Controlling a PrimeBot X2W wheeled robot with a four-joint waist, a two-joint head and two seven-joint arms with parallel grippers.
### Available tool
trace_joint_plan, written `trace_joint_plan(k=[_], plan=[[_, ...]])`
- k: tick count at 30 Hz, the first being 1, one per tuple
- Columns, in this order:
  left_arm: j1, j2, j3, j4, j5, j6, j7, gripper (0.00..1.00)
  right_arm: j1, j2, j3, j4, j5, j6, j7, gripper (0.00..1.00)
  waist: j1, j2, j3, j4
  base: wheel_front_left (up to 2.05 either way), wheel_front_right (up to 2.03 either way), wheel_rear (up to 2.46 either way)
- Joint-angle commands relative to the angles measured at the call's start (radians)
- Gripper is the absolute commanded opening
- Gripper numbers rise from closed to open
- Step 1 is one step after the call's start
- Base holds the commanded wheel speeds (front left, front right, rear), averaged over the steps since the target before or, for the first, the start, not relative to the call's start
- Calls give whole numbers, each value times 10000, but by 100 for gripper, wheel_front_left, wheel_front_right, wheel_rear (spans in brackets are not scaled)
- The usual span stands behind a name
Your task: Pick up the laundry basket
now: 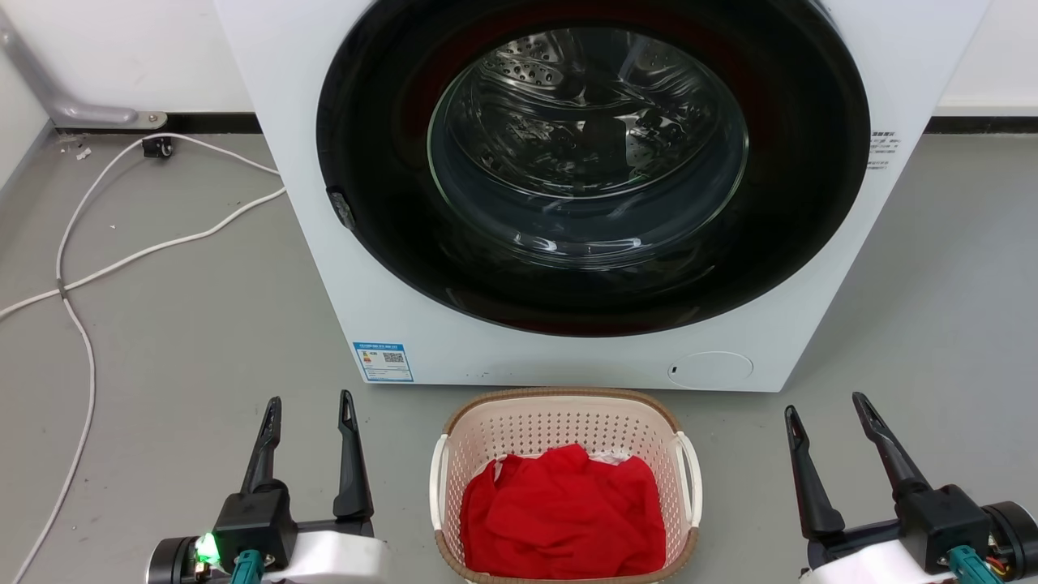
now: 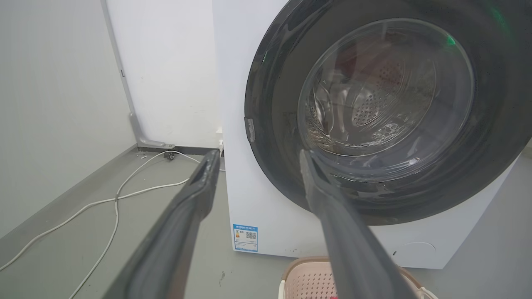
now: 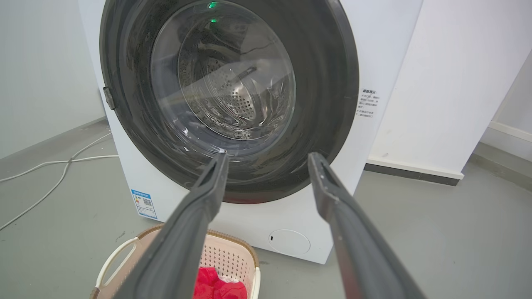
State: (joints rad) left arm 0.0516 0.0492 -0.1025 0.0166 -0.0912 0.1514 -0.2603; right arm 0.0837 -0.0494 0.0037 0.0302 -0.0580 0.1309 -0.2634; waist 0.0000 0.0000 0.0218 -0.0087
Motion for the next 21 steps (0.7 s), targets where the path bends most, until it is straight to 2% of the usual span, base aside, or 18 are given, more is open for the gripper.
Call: trace_joint_plan(k=[1,5,11,21], plan=[[80,20,11,3,-6,52,-76,100,11,-16,5,0,3,-3,-21,100,0,0,17,-6,0,0,0],[56,20,72,113,-97,31,-75,100,-56,-16,5,-17,38,-3,-21,100,0,0,77,-30,0,0,0],[-554,20,183,644,50,-292,-72,100,-463,-16,-70,104,-29,-3,-21,100,0,0,496,-13,0,0,0],[-2755,50,107,2635,487,-1084,-55,100,-2229,-11,-81,1354,-547,-5,-19,100,0,0,2375,37,0,0,0]])
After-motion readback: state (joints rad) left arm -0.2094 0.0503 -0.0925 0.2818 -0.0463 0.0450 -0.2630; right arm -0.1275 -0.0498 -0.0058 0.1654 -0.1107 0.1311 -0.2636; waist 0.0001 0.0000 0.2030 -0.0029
